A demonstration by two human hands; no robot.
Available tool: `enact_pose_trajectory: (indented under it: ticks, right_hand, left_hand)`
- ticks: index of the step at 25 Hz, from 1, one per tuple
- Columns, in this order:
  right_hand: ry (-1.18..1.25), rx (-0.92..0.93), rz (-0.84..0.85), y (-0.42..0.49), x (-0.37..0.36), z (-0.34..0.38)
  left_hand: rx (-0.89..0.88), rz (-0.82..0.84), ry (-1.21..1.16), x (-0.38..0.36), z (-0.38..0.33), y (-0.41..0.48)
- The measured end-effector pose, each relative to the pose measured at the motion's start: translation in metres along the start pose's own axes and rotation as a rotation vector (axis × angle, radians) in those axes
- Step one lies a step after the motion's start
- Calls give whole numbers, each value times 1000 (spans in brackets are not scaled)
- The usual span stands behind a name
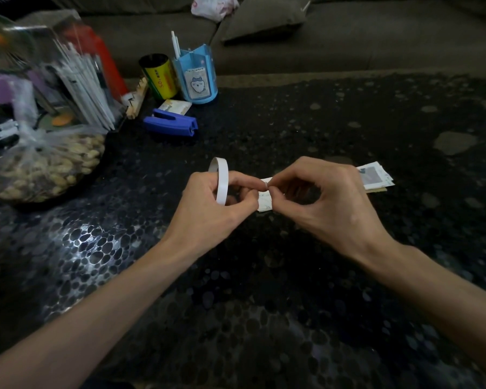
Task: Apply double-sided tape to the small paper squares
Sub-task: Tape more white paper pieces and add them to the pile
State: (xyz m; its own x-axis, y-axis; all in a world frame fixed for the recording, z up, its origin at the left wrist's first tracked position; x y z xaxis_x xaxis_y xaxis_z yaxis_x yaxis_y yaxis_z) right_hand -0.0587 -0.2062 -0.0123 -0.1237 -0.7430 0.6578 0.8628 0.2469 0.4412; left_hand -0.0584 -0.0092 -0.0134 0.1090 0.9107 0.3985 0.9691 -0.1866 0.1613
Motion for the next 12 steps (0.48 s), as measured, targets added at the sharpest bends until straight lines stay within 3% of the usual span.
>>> enact_pose_trajectory:
  ticks: [12]
  right_hand:
    - [27,11,-4,-2,-3,2]
  left_hand:
    - [25,-47,-58,-1,0,1]
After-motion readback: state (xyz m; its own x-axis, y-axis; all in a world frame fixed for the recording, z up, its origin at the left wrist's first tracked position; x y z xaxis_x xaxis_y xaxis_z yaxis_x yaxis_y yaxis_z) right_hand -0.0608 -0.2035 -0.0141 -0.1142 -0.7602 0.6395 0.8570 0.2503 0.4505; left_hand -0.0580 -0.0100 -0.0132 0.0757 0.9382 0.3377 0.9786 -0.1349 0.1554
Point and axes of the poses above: each hand's wrist, its own y-axis towards the middle knuckle, its own x-axis out of the back of the hand, z = x × y, the point moved 2 cm from there along y, towards the middle knuckle, and after that the axes turned 3 degrees about -x, right-handed, at the moved point
